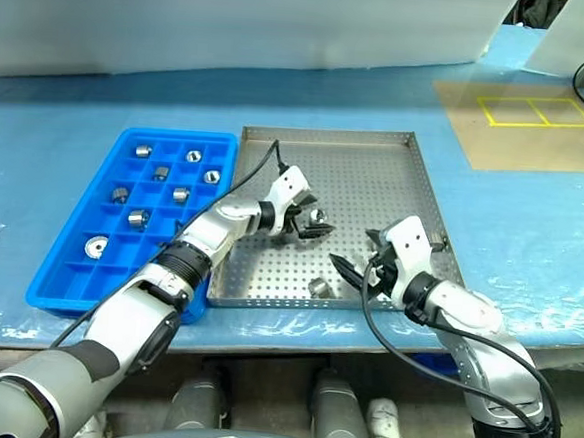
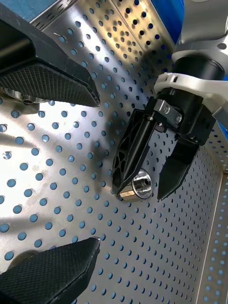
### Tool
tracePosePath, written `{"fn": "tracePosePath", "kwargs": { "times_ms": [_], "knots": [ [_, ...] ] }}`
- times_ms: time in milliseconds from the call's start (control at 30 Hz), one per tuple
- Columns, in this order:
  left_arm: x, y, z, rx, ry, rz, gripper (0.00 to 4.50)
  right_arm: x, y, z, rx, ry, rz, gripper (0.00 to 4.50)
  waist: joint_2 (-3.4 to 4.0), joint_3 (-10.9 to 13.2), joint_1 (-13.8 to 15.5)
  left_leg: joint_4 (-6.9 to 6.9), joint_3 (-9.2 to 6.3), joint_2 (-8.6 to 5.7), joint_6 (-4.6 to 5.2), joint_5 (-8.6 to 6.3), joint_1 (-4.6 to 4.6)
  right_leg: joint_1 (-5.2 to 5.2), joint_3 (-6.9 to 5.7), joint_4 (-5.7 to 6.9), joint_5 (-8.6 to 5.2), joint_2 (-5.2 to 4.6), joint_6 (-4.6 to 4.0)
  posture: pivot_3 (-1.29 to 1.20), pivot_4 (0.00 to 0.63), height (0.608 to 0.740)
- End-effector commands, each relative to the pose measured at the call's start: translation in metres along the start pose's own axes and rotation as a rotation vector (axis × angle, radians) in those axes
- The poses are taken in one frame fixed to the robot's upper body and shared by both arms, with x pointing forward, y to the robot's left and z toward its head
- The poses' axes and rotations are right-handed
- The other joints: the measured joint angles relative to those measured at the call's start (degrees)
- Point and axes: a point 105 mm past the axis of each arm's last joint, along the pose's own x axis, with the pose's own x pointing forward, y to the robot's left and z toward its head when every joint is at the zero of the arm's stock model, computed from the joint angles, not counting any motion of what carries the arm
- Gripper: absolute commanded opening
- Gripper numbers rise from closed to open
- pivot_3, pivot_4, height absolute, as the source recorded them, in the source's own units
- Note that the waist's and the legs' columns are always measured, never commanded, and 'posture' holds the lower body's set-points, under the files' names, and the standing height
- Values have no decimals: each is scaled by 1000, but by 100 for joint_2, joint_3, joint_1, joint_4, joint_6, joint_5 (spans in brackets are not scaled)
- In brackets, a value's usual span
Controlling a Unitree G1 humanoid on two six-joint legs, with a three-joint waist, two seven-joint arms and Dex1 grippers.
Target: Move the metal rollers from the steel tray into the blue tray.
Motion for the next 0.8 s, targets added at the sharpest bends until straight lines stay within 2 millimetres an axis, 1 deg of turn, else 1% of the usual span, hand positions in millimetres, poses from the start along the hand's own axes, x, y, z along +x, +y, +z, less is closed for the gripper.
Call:
{"fn": "tracePosePath", "kwargs": {
  "times_ms": [33, 133, 233, 267, 300, 500, 633, 800],
  "knots": [
    [3, 0, 10, 16, -35, 0, 4091, -6, 1, 14, -37, -49, -8, 4500, 0, 0, 0, 0, 0, 0, 1, 0, 0, 0, 0, 0, 0, 0, 0, -518, 150, 740],
    [3, 0, 11, 6, -45, 4, 3178, -7, 1, 14, -37, -47, -11, 4500, 0, 0, 0, 1, 0, 0, 3, -1, -1, 1, 0, -1, 0, -1, 0, -518, 150, 740],
    [2, 1, 16, -5, -73, 12, 2064, -6, 2, 12, -39, -43, -10, 4500, 0, 0, 0, 1, 1, -1, 3, -2, 0, 1, 0, -1, 0, -1, 0, -507, 150, 740],
    [1, 2, 18, -9, -85, 13, 1786, -5, 2, 12, -40, -40, -8, 4500, 0, 0, 0, 1, 1, 0, 3, -2, 0, 1, 0, -1, 0, -1, 0, -507, 150, 740],
    [1, 2, 20, -12, -95, 15, 1713, -5, 2, 12, -41, -39, -7, 4500, 0, 0, 0, 1, 1, 0, 3, -2, 0, 1, 0, -1, 0, -1, 0, -507, 150, 740],
    [-7, 0, 28, -33, -129, 27, 1714, 2, 4, 13, -46, -42, 27, 4500, 0, 0, 6, 1, 1, 0, 5, -3, -1, 1, 0, -2, 0, -1, -1, -452, 150, 740],
    [-24, 5, 37, -52, -171, 97, 1714, 10, 4, 15, -55, -42, 73, 4500, 0, 0, 18, 0, 1, 2, 5, -3, 0, 1, 0, -1, 0, -1, -1, -369, 150, 740],
    [-58, 21, 46, -96, -237, 312, 1714, 27, 6, 18, -68, -47, 155, 4500, 2, 1, 41, 0, 1, 5, 4, -3, 2, 1, -3, 3, 0, -1, -2, -252, 150, 740]
  ]
}}
